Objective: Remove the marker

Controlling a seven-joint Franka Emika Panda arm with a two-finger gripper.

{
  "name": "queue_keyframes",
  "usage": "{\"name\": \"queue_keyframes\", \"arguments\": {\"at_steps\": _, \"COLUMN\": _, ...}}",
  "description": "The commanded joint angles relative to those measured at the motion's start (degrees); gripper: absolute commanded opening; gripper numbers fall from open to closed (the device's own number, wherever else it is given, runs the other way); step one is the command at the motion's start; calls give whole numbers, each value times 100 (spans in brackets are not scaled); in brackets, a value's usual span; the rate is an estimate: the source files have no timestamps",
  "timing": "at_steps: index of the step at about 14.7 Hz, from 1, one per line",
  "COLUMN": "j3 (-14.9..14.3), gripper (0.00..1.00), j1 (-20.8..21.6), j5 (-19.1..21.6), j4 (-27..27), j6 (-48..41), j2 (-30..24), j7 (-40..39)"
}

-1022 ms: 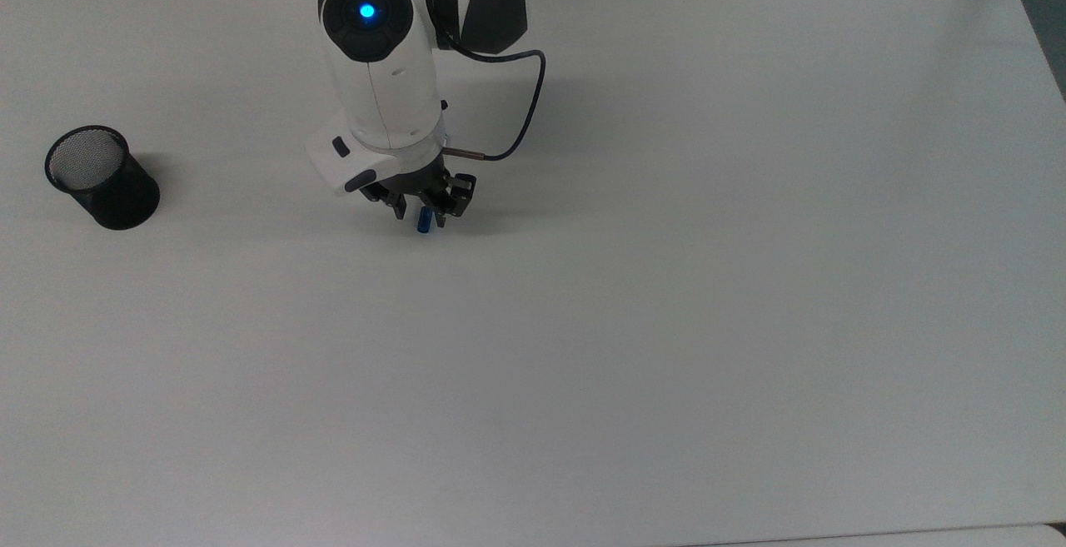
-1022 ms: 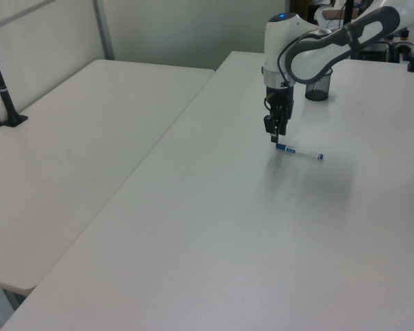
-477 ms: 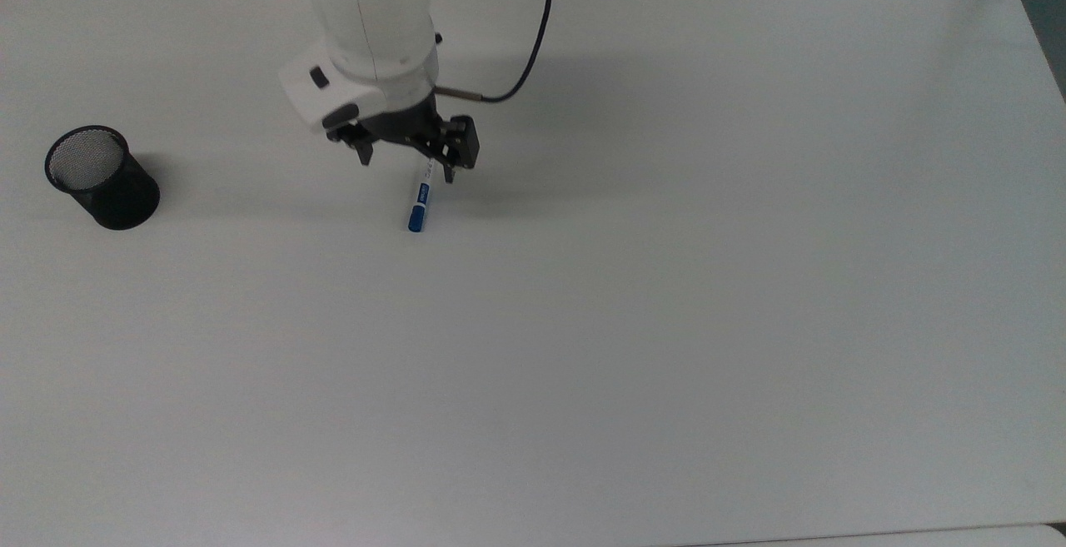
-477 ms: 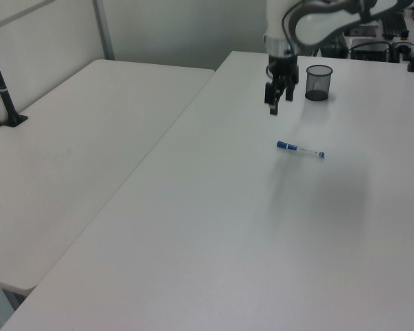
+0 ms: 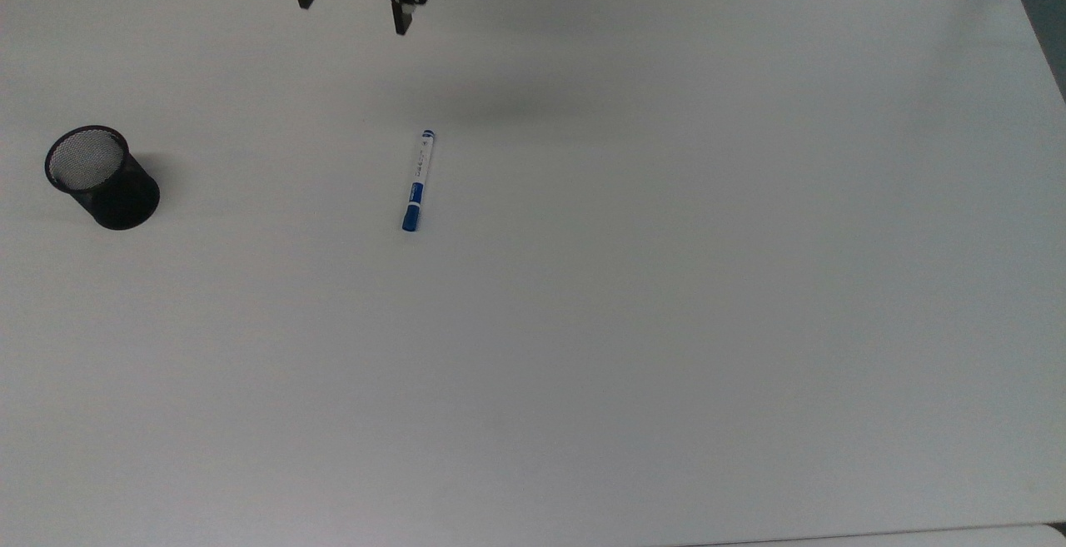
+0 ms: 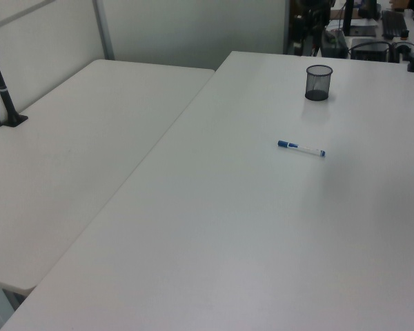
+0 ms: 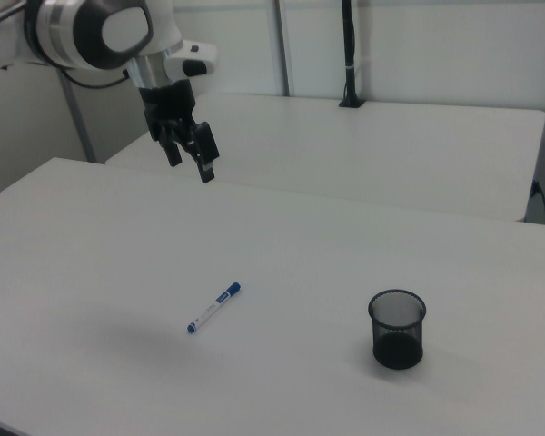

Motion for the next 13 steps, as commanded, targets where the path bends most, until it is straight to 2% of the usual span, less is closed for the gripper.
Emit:
{"name": "queue_keyframes", "arguments": {"at_steps": 1, "j3": -343, "gripper": 100, "j1": 345, "j5": 252, "j4": -134, "j6": -392, "j2": -390, "j7": -53}}
{"name": "queue_keyframes", "arguments": {"at_steps": 4, "j3": -905, "gripper": 100, "j1": 943, "j5": 252, "j4": -205, "j6": -420, "j2": -513, "j7": -114}}
{"name": "queue_keyframes", "arguments": {"at_steps": 9, "j3": -933, "gripper": 100, "j1": 909, "j5": 129, "j4": -161, "j6": 2, "j2": -373, "j7": -957}}
{"name": "queue_keyframes", "arguments": {"at_steps": 13, "j3": -933, "gripper": 100, "j1": 926, "j5": 50, "j4": -161, "j6": -33, "j2": -364, "j7": -897}}
